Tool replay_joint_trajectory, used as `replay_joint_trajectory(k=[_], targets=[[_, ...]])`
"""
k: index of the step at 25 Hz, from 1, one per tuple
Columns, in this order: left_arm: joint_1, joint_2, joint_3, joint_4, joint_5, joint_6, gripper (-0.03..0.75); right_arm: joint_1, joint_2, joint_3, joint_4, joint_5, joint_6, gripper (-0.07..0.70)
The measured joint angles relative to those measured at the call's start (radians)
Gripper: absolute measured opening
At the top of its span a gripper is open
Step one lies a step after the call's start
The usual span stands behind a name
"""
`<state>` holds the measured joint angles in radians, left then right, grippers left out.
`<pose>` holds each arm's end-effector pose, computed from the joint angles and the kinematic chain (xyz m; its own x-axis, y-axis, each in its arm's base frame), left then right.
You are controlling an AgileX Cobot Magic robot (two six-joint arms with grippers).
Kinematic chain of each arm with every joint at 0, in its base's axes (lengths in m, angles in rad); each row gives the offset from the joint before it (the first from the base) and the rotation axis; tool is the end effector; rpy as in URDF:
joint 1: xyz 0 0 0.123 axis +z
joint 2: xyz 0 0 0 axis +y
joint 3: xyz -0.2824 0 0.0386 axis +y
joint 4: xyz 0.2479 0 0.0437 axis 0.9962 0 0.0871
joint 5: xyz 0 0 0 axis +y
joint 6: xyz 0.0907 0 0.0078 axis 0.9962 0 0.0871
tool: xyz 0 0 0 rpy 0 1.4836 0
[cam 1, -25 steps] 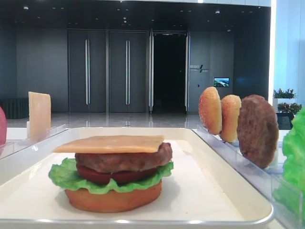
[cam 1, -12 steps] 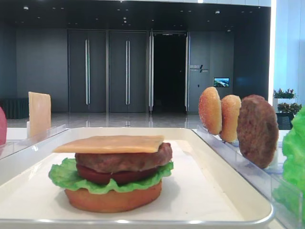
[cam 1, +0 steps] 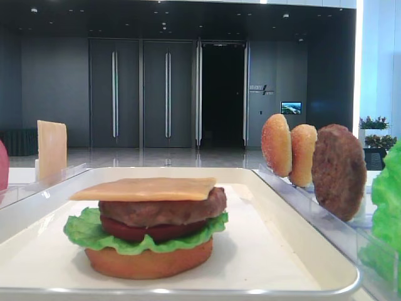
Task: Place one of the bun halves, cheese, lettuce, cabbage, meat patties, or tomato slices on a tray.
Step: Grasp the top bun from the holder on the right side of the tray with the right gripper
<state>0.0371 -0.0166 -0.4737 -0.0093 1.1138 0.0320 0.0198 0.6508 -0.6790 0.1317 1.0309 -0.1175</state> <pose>-0.0067 -0.0010 0.2656 -0.5112 0.0089 -0.8594 -0.0157 0.9997 0.0197 0.1003 0.0123 0.3039 -0.7850 -0.0647 -0.6161 -0.1277 0.9901 0.0586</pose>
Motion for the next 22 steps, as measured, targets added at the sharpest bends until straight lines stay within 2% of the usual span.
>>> replay_joint_trajectory(k=[5,22], targets=[[0.000,0.000,0.000,0.000,0.000,0.000,0.517,0.000,0.270,-0.193,0.004,0.006,-0.001,0.471],[0.000,0.000,0.000,0.000,0.000,0.000,0.517,0.000,0.908,-0.902,0.014,0.133,-0.002,0.471]])
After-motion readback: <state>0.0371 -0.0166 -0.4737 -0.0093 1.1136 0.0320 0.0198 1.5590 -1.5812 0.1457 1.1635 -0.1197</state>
